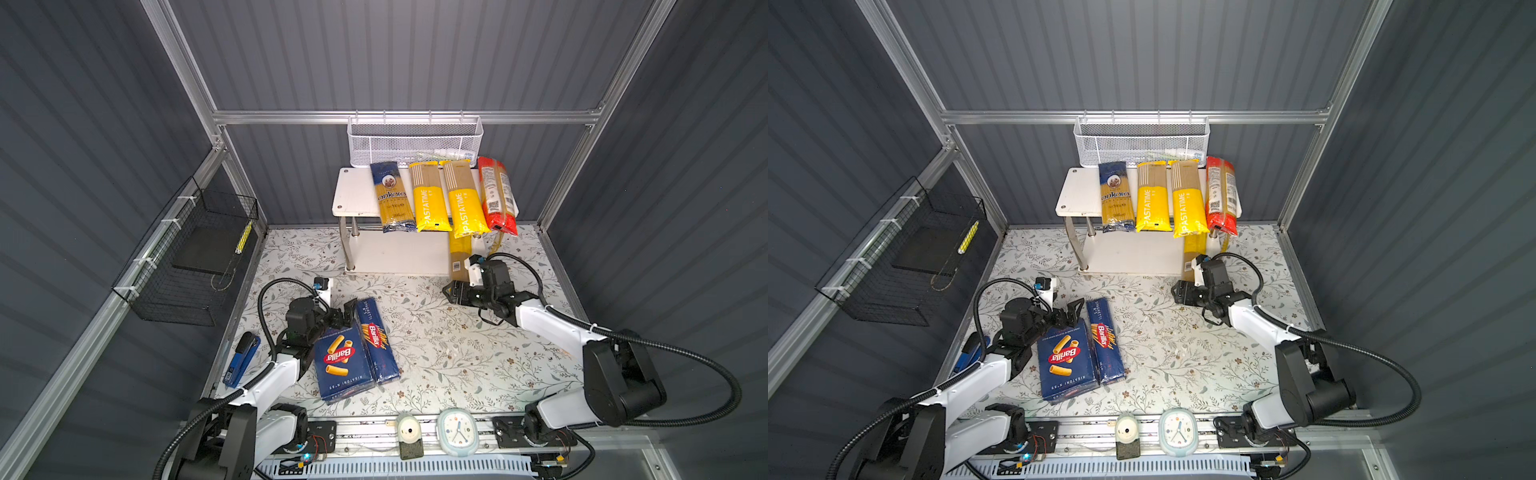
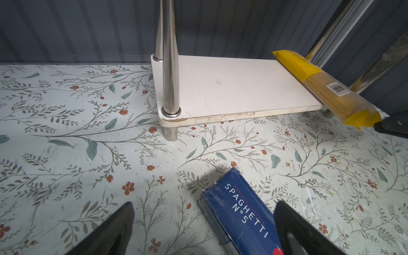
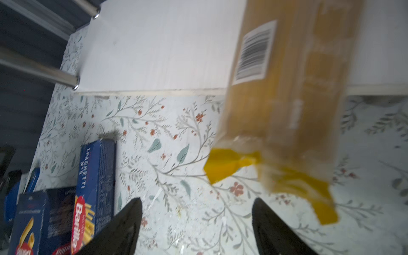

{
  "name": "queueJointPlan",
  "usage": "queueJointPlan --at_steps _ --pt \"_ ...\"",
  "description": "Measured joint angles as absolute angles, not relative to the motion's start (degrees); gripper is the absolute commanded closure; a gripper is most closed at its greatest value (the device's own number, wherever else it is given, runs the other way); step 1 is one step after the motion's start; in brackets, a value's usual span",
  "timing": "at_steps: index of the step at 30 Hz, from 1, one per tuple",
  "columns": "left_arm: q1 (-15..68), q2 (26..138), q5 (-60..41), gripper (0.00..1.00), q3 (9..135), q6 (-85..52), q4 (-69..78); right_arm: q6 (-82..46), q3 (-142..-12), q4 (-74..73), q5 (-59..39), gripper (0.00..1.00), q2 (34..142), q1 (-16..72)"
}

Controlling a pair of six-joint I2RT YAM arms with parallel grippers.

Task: Place and organize the pasta boxes and bags onto the shelf
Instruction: 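Open the right gripper and withdraw it from the yellow bag, then move the right gripper over the blue Barilla Spaghetti No.5 box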

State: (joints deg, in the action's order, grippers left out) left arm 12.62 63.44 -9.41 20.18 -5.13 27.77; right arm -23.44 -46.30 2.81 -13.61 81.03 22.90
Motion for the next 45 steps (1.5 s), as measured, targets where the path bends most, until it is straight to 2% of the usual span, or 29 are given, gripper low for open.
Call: queueJointPlan --at_steps 5,9,19,31,45 --pt "12.6 60.86 -6.35 0.01 19.84 -5.23 27.92 -21.96 -44.53 6.59 -13.23 0.18 74.78 33.26" --pt "12.6 60.07 -4.78 0.01 19.31 -5.78 27.92 -20.95 -44.53 7.6 -11.66 0.16 74.15 39.83" --pt "12.6 59.9 -3.77 0.01 18.98 -6.22 27.9 -16.08 -56.53 8.62 -7.51 0.11 93.03 52.75" --pt "12.6 60.73 -3.88 0.01 18.98 -6.22 27.83 -14.66 -67.16 9.15 -6.22 0.09 107.81 55.4" --pt "12.6 60.73 -4.03 0.01 18.98 -6.2 27.81 -15.16 -69.08 9.82 -4.05 0.05 110.3 56.47"
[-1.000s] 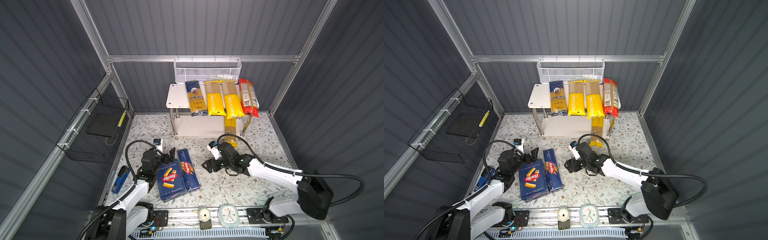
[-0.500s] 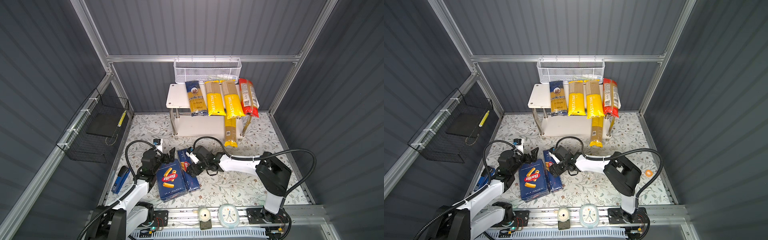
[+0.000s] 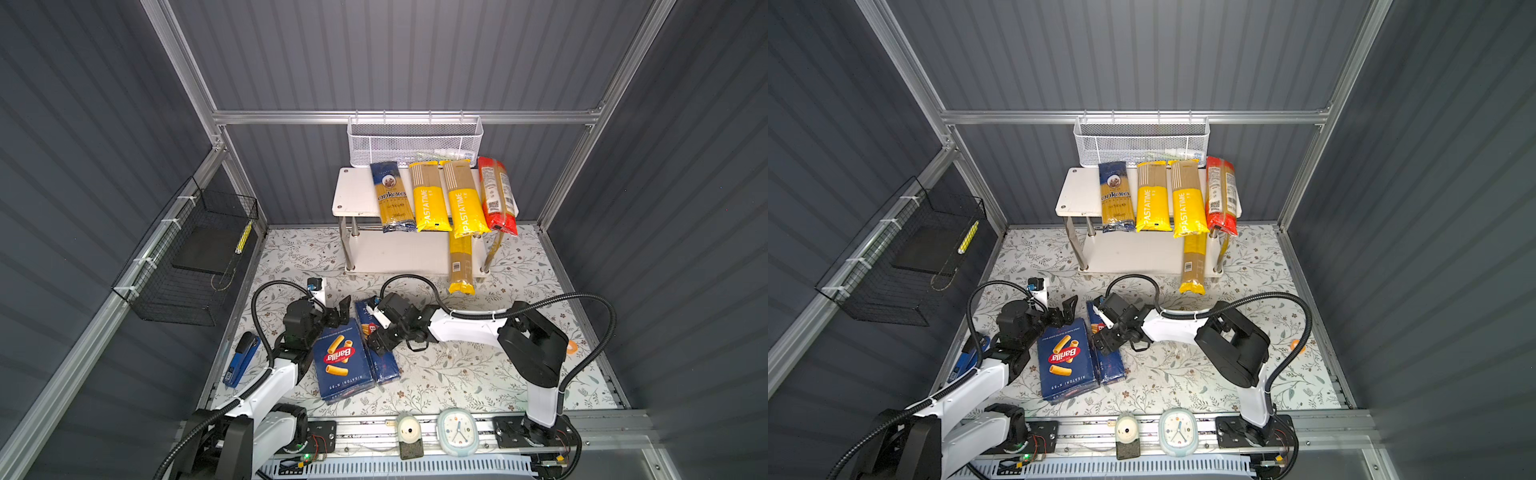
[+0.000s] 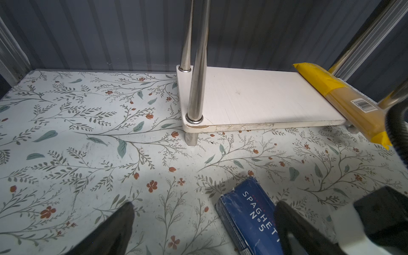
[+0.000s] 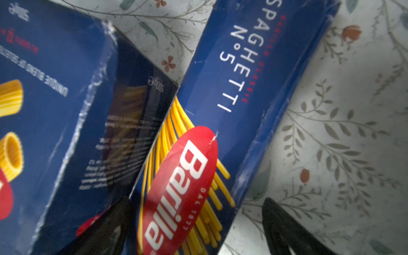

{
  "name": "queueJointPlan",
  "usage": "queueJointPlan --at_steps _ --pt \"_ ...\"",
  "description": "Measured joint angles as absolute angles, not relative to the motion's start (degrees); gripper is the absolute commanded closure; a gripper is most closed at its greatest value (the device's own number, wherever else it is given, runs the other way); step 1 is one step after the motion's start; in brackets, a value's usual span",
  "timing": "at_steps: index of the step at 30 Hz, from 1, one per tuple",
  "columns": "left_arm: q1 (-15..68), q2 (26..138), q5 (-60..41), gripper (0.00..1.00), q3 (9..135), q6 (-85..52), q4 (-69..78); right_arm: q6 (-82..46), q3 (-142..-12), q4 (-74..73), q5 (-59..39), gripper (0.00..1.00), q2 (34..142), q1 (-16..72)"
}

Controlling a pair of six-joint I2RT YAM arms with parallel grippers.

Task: Place and organize the pasta boxes and bags onto the shelf
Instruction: 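Move the right gripper over the blue Barilla Spaghetti No.5 box, then lower the right gripper and close it on the Barilla spaghetti box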

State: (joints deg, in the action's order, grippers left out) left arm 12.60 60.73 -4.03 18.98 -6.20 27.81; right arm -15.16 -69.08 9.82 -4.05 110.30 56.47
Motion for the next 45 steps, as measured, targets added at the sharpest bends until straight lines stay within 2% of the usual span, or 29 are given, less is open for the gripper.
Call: queueJointPlan --at_steps 8,18,25,39,45 --pt "12.6 60.73 -4.05 0.0 18.98 -6.2 27.81 -15.46 -64.07 8.05 -0.99 0.03 107.37 55.92" --pt "12.6 60.73 -4.08 0.0 18.98 -6.2 27.81 -13.85 -56.23 8.78 -1.96 0.02 99.33 49.93" --pt "12.6 60.73 -4.27 0.0 18.98 -6.2 27.81 -9.89 -54.08 8.71 -3.42 0.01 95.11 51.27" --pt "12.6 60.73 -4.27 0.0 18.98 -6.2 27.81 -5.48 -52.16 10.44 -2.15 0.01 94.54 51.96" --pt "12.6 60.38 -4.21 0.0 18.98 -6.22 27.81 -4.43 -52.29 10.79 -2.02 0.01 97.54 51.96"
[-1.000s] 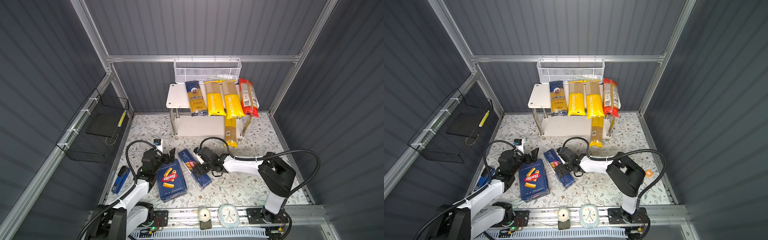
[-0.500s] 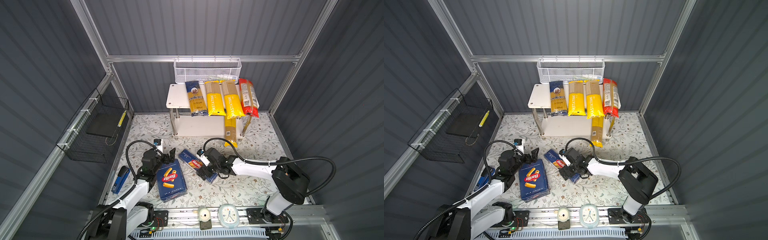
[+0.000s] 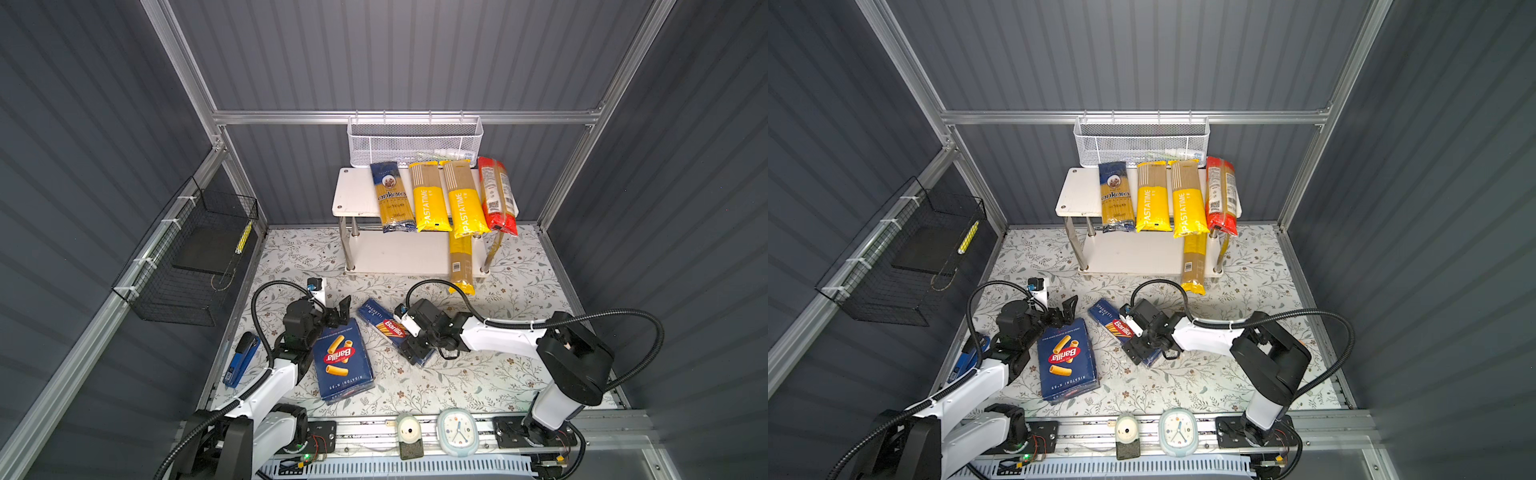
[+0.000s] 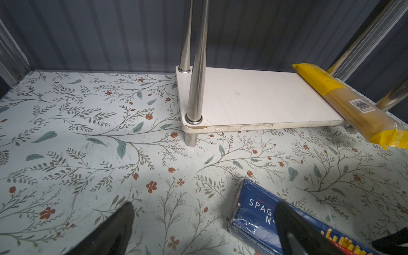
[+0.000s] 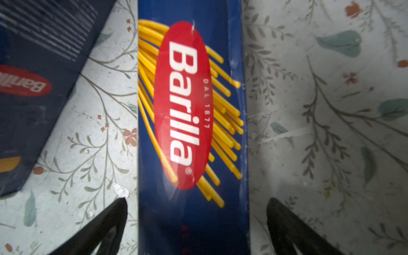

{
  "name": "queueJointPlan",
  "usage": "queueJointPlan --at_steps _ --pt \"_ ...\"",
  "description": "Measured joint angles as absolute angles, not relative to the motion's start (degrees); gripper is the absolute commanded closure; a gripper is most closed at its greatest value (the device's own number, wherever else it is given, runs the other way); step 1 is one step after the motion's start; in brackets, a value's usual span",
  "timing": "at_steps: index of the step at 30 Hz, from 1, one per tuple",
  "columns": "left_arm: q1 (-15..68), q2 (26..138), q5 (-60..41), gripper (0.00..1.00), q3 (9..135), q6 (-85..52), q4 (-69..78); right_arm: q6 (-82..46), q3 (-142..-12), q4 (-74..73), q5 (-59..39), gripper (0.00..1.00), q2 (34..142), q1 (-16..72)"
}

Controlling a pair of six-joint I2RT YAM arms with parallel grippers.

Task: Place and organize the pasta boxes and bags onto the shelf
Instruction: 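Lower the right gripper and close it on the Barilla spaghetti box, then lift and turn the Barilla spaghetti box upright with the right gripper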

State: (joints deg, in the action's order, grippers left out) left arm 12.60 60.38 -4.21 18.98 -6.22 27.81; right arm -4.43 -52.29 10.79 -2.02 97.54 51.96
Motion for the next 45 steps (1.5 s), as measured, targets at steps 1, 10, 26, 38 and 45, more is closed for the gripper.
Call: queueJointPlan --at_steps 1,10,26,38,45 --pt "12.6 60.34 -4.21 0.0 18.98 -6.22 27.81 -4.43 -52.36 10.76 -2.15 0.01 98.15 51.96" --pt "12.6 60.34 -4.23 0.01 18.98 -6.2 27.81 -4.23 -53.91 9.82 -2.48 0.01 100.4 52.29" --pt "12.6 60.34 -4.23 0.01 18.98 -6.22 27.81 -2.42 -55.09 4.05 -4.16 0.17 103.37 52.27" --pt "12.6 60.34 -4.25 0.0 18.98 -6.2 27.81 -3.01 -55.16 3.73 -4.73 0.34 103.53 51.94" --pt "12.6 60.34 -4.23 0.0 18.98 -6.2 27.81 -5.67 -55.02 2.79 -5.3 0.47 103.11 51.94"
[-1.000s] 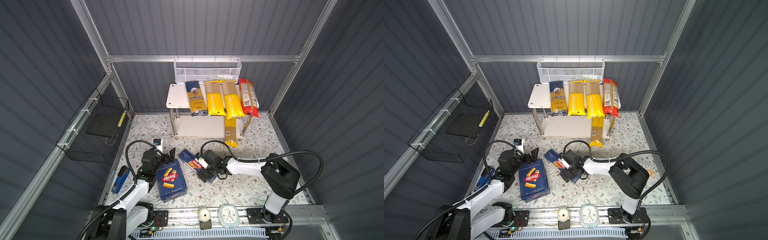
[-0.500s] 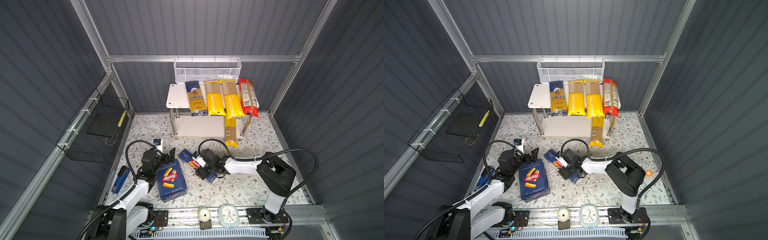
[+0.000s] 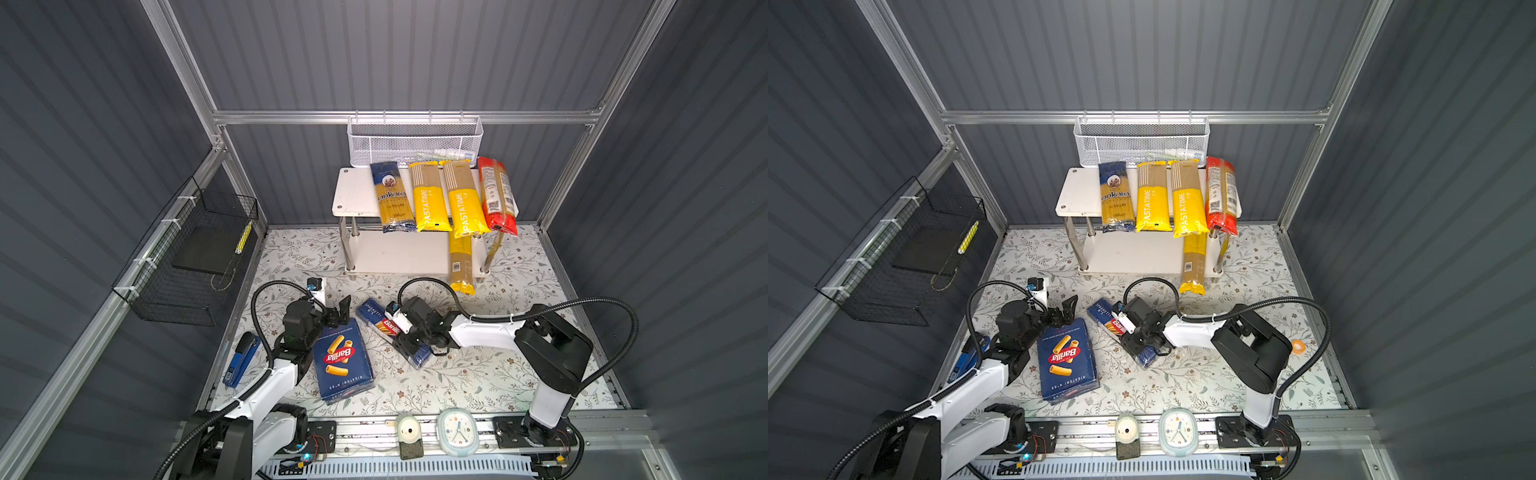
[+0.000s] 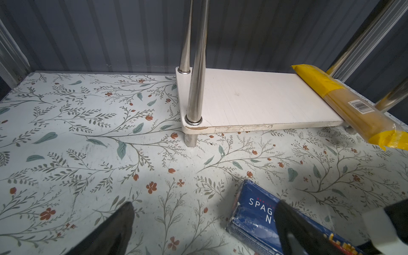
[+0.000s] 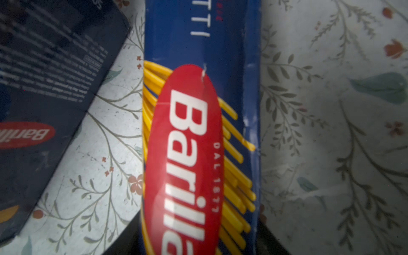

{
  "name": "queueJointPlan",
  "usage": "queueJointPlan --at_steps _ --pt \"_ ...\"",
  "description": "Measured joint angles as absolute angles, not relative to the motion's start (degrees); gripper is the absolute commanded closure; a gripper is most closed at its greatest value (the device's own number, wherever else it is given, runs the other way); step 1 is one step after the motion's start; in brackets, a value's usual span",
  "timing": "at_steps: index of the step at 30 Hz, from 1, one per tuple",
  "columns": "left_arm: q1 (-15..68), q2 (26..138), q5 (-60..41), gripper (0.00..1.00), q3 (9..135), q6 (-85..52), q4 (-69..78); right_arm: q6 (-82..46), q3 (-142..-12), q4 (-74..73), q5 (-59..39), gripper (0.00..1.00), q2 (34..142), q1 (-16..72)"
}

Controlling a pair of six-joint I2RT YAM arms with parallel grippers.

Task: Place and organize the pasta boxes and bags onto the shelf
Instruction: 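Lift and turn the Barilla spaghetti box upright with the right gripper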

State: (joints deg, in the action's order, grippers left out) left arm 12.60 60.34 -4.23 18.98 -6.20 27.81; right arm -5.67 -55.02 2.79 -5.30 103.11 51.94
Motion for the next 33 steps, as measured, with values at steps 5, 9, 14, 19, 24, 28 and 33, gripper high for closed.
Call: queueJointPlan --at_steps 5,9,14,19,24,28,33 --pt "12.6 60.34 -4.23 0.0 18.98 -6.2 27.81 -7.75 -54.06 0.78 -6.15 0.51 102.76 51.94" --pt "12.6 60.34 -4.23 0.0 18.98 -6.2 27.81 -10.39 -52.49 -1.37 -6.57 0.54 101.89 51.96" --pt "12.6 60.34 -4.23 0.0 18.98 -6.2 27.81 -14.52 -50.06 -4.05 -6.15 0.55 100.47 52.21" --pt "12.6 60.34 -4.23 0.01 18.98 -6.2 27.81 -17.58 -49.8 -5.37 -5.1 0.58 100.09 52.27" --pt "12.6 60.34 -4.23 0.0 18.98 -6.2 27.81 -19.18 -49.54 -5.65 -2.22 0.66 98.52 52.27" --pt "12.6 60.34 -4.23 0.01 18.98 -6.22 27.81 -19.11 -49.98 -4.16 0.27 0.66 96.33 52.21" --pt "12.6 60.34 -4.23 0.0 18.98 -6.2 27.81 -19.11 -52.07 -1.02 3.66 0.74 94.35 51.86"
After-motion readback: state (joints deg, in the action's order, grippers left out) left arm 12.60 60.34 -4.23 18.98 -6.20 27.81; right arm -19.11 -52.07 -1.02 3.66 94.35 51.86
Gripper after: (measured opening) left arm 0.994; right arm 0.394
